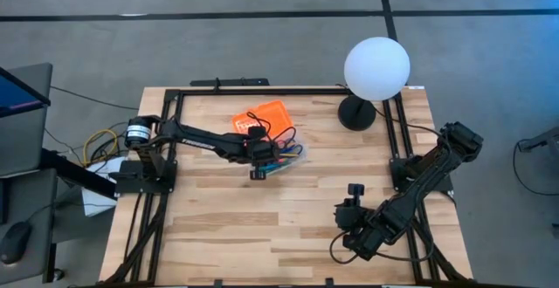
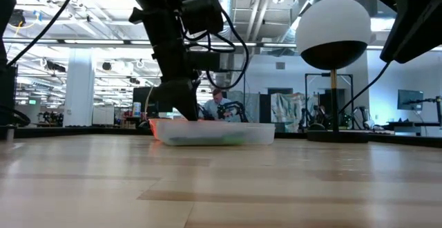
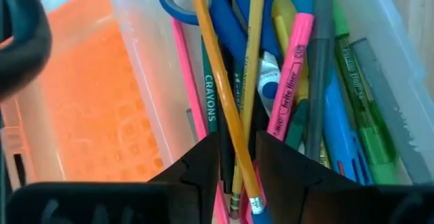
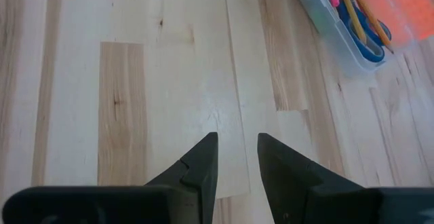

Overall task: Pick & place school supplies into a supply box
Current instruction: Put the black pen into the supply box

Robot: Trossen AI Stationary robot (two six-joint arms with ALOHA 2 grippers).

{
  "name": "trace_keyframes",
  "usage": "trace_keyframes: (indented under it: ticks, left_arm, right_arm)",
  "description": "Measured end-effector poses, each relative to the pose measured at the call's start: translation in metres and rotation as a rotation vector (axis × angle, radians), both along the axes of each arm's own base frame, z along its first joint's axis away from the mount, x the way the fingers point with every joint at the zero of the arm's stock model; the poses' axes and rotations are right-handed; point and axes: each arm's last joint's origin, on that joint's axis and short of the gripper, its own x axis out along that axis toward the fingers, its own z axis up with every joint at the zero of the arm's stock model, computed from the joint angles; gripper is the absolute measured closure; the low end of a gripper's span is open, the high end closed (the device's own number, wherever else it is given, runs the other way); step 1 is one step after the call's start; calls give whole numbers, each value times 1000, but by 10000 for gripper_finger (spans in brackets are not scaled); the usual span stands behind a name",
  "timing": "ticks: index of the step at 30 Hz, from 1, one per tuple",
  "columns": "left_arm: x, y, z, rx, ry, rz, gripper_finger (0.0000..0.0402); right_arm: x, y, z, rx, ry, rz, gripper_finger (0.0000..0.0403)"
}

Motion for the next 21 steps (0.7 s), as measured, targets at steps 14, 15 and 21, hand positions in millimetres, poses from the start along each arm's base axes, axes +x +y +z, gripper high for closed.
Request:
trace_keyframes:
  ticks: [14,15,21]
  left_arm:
    - [-33,-57,55,22,-139,-136,308]
    - [-37,-61,58,30,-160,-144,308]
    - [-59,-75,60,90,-243,-164,308]
  right_arm:
    - [-16,22,-25,76,158,82,305]
    - [-19,26,-25,91,158,81,305]
    - [-36,40,-26,173,163,51,305]
